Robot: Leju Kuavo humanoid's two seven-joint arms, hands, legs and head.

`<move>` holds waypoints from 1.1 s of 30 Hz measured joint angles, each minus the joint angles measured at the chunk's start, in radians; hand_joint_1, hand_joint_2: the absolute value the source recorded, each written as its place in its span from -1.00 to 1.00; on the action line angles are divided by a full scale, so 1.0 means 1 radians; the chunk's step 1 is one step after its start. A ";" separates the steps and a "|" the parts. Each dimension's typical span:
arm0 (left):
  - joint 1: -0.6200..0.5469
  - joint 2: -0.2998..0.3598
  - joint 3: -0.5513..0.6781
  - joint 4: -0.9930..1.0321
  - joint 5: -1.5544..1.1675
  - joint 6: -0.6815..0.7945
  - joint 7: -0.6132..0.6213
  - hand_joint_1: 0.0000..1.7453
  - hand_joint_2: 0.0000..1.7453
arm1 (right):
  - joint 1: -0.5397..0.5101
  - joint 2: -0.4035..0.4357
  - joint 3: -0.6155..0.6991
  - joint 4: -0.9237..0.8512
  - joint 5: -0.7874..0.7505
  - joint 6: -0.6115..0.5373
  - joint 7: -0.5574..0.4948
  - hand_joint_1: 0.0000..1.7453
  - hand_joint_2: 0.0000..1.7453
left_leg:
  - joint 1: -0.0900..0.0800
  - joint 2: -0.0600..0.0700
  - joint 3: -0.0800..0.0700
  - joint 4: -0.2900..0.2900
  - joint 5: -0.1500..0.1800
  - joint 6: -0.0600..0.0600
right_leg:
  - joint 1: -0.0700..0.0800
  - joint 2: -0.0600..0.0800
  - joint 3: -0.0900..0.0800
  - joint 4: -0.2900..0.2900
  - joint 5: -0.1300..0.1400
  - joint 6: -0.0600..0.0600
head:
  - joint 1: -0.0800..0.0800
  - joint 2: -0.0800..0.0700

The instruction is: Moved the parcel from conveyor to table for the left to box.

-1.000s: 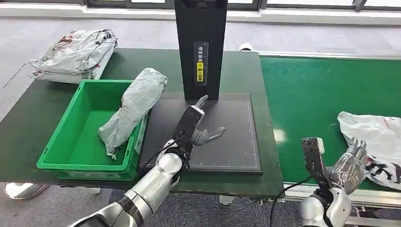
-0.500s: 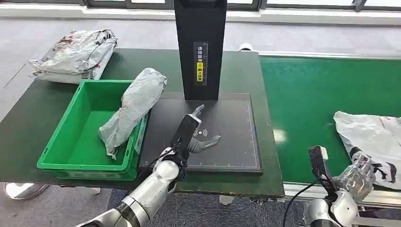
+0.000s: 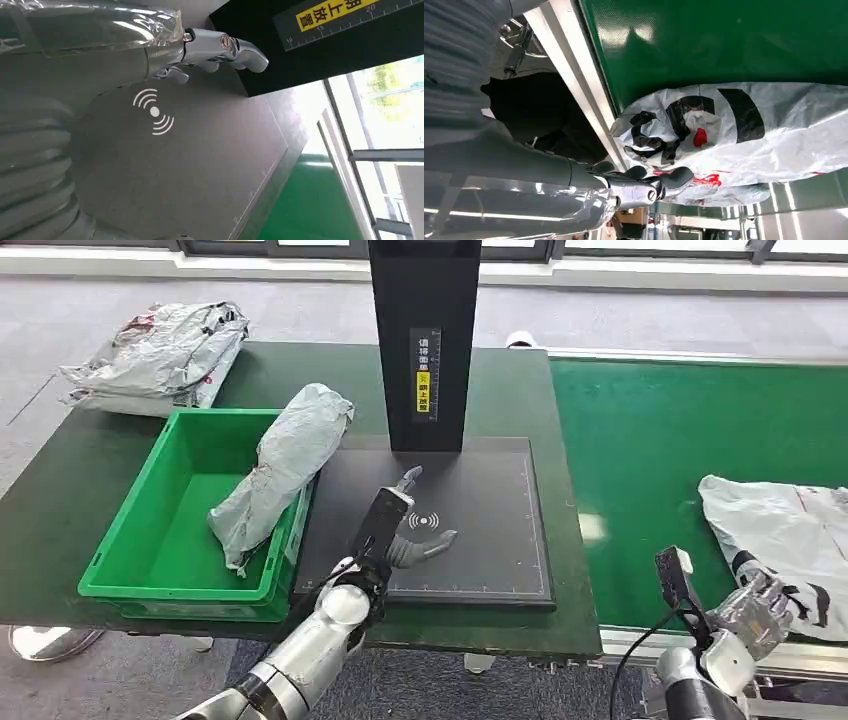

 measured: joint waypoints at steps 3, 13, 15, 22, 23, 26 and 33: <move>0.000 0.000 0.000 -0.003 0.000 0.000 0.000 -1.00 1.00 | -0.006 -0.005 0.000 0.017 0.000 -0.005 0.000 -1.00 1.00 | 0.000 0.000 0.000 0.000 0.000 0.000 | 0.000 0.000 0.000 0.000 0.000 0.000 | 0.000 0.000; 0.025 0.014 0.004 -0.037 0.007 0.021 -0.004 -1.00 1.00 | -0.060 -0.031 0.000 0.128 0.010 -0.052 -0.018 -1.00 1.00 | 0.000 0.000 0.000 0.000 0.000 0.000 | 0.000 0.000 0.000 0.000 0.000 0.000 | 0.000 0.000; 0.040 0.018 0.006 -0.053 0.007 0.026 -0.006 -1.00 1.00 | -0.068 -0.031 0.000 0.142 0.018 -0.059 -0.005 -1.00 1.00 | 0.000 0.000 0.000 0.000 0.000 0.000 | 0.000 0.000 0.000 0.000 0.000 0.000 | 0.000 0.000; 0.079 0.033 0.026 -0.098 -0.003 0.036 -0.006 -1.00 1.00 | -0.083 -0.031 0.000 0.171 0.049 -0.071 0.053 -1.00 1.00 | 0.000 0.000 0.000 0.000 0.000 0.000 | 0.000 0.000 0.000 0.000 0.000 0.000 | 0.000 0.000; 0.083 0.035 0.028 -0.102 -0.003 0.036 -0.006 -1.00 1.00 | -0.086 -0.031 0.000 0.173 0.054 -0.071 0.059 -1.00 1.00 | 0.000 0.000 0.000 0.000 0.000 0.000 | 0.000 0.000 0.000 0.000 0.000 0.000 | 0.000 0.000; 0.095 0.040 0.034 -0.114 -0.003 0.039 -0.006 -1.00 1.00 | -0.097 -0.031 0.000 0.182 0.066 -0.066 0.077 -1.00 1.00 | 0.000 0.000 0.000 0.000 0.000 0.000 | 0.000 0.000 0.000 0.000 0.000 0.000 | 0.000 0.000; 0.105 0.045 0.049 -0.126 -0.003 0.044 -0.006 -1.00 1.00 | -0.115 -0.032 0.000 0.200 0.083 -0.060 0.102 -1.00 1.00 | 0.000 0.000 0.000 0.000 0.000 0.000 | 0.000 0.000 0.000 0.000 0.000 0.000 | 0.000 0.000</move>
